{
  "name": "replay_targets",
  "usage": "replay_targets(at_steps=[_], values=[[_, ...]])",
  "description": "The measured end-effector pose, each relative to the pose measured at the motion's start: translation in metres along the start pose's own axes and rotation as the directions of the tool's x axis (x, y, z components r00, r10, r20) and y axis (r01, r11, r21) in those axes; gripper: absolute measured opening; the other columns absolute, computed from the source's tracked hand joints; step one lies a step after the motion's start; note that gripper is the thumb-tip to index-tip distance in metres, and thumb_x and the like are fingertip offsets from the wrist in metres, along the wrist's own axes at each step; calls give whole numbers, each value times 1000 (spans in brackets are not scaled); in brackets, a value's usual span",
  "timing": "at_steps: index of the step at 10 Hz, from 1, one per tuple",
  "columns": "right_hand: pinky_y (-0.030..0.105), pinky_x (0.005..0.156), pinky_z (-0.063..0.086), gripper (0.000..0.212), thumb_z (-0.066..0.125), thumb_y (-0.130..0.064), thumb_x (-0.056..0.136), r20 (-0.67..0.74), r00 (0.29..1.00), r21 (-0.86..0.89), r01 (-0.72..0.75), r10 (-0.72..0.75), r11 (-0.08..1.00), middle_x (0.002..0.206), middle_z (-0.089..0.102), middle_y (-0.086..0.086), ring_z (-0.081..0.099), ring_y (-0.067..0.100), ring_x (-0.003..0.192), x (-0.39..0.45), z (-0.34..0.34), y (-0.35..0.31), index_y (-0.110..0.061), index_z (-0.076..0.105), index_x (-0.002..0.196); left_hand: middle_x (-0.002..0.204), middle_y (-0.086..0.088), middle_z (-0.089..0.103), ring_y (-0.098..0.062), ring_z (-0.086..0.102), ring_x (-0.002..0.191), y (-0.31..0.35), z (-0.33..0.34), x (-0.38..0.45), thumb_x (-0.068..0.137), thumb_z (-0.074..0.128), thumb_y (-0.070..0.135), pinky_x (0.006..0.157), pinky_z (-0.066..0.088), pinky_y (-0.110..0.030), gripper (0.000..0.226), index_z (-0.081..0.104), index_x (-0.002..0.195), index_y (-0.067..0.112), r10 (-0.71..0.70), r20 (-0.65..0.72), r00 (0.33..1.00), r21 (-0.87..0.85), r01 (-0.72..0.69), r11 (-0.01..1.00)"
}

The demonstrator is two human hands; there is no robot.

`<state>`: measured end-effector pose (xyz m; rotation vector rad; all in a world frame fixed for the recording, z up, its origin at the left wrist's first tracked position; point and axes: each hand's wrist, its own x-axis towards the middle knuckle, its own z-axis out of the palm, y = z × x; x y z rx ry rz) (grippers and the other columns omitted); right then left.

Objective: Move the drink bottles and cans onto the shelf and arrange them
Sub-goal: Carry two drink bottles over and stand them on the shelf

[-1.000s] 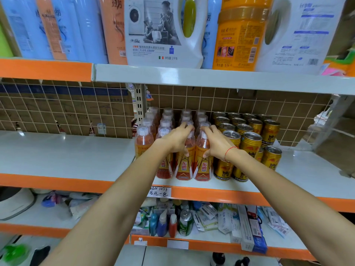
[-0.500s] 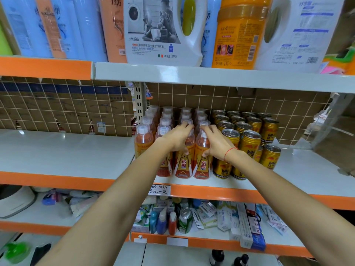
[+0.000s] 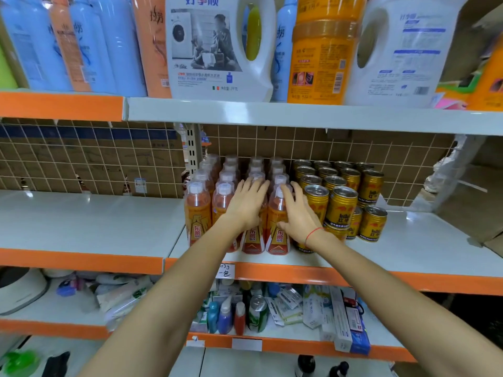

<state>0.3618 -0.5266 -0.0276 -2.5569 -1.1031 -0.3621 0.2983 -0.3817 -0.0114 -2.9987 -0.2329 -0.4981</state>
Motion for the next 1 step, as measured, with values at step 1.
replay_targets(at_steps=[1], values=[[38,116,24,96,70,-18,81,-63,998,35,21,-19,999,157,0,14,4,30,145,-23,3,-5,-13,3,151,159,-11,3,-30,-2,147,18,8,-17,88,56,19,120,-3,-43,83,5,152,9,-16,-99,995,38,19,999]])
